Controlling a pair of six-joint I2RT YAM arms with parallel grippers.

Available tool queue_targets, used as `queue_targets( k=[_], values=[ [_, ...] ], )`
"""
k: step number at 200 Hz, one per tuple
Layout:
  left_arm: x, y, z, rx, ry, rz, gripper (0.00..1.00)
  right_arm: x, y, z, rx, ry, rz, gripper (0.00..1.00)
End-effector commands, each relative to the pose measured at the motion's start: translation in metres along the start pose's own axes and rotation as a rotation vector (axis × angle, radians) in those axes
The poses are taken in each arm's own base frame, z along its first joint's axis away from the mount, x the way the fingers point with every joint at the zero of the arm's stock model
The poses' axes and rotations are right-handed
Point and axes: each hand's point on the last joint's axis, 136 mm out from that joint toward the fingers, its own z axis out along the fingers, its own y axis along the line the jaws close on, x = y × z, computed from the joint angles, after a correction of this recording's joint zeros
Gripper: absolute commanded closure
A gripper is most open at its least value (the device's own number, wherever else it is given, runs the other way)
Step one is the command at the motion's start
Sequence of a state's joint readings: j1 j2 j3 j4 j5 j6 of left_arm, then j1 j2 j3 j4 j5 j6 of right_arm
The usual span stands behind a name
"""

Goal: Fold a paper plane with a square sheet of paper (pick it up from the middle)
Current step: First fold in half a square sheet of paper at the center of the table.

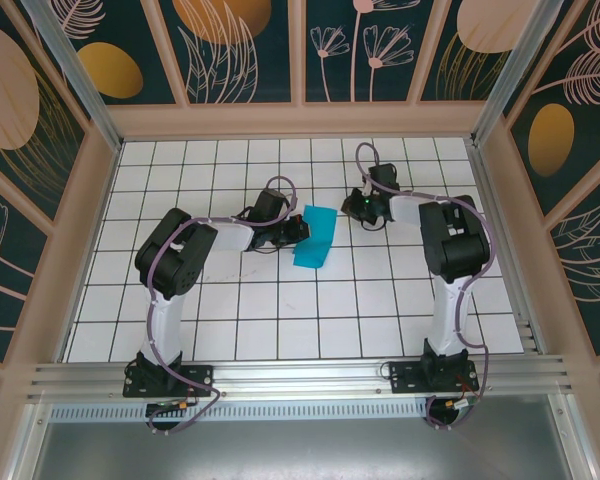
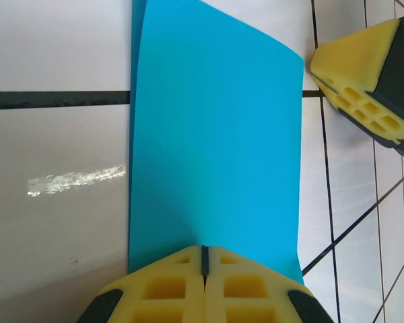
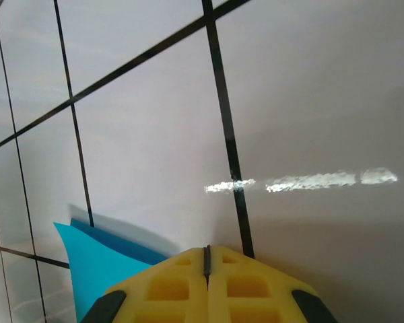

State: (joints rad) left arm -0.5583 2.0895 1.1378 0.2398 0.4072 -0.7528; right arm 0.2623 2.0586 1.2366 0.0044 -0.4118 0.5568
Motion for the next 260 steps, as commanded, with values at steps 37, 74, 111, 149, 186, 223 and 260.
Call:
queue_targets(
  k=[37, 74, 111, 149, 186, 223, 260],
  values=[
    [0.076, 0.116, 0.001, -0.376, 0.188, -0.13, 1.0, 0.029, 0.063, -0.006, -0.165, 0.057, -0.108, 1.0],
    [0.078, 0.116, 0.001, -0.375, 0.193, -0.131, 1.0, 0.04, 0.055, 0.014, -0.15, 0.116, -0.099, 1.0],
    [0.079, 0.116, 0.002, -0.373, 0.197, -0.133, 1.0, 0.033, 0.036, 0.027, -0.079, 0.121, -0.084, 1.0],
    [0.081, 0.118, 0.001, -0.374, 0.201, -0.133, 1.0, 0.011, -0.003, 0.03, 0.058, 0.065, -0.029, 1.0],
    [0.081, 0.118, 0.002, -0.372, 0.202, -0.131, 1.0, -0.016, 0.005, 0.009, 0.061, -0.029, -0.037, 1.0],
    [0.081, 0.118, 0.002, -0.37, 0.202, -0.133, 1.0, 0.001, 0.043, -0.025, -0.074, -0.03, -0.084, 1.0],
    [0.08, 0.118, 0.003, -0.368, 0.198, -0.135, 1.0, 0.065, 0.051, -0.041, -0.17, 0.089, -0.056, 1.0]
  ],
)
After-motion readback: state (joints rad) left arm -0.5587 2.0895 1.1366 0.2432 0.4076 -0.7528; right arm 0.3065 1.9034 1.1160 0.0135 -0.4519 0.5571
